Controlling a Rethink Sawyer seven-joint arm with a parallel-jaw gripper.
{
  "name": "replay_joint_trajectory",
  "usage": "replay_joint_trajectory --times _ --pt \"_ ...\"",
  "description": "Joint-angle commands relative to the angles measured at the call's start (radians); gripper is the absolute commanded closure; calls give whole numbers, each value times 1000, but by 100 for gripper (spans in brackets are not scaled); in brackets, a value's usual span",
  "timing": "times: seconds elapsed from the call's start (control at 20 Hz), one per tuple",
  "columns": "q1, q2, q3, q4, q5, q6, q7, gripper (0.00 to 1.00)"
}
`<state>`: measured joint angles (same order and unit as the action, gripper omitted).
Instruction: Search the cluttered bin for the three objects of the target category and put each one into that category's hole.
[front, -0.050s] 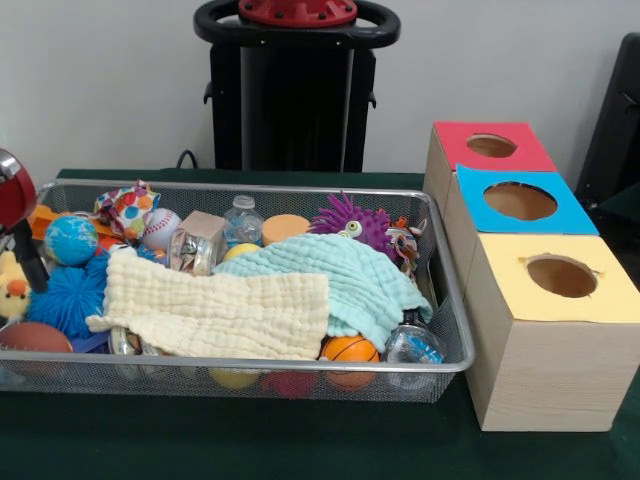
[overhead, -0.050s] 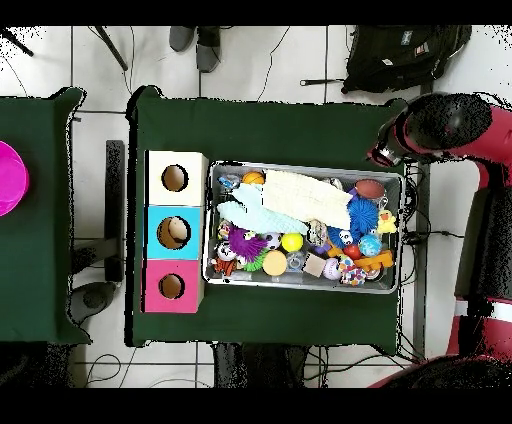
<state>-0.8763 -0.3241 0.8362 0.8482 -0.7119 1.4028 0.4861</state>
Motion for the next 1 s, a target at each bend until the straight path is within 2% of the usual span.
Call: replay_joint_trajectory --times 0.05,0.6,1.0 --pt "-14 -31 -89 137 12 -71 10 0" --pt "-30 -41 -111 207 15 -110 -2 0" --pt "-38 -31 -125 202 15 -96 -60 0"
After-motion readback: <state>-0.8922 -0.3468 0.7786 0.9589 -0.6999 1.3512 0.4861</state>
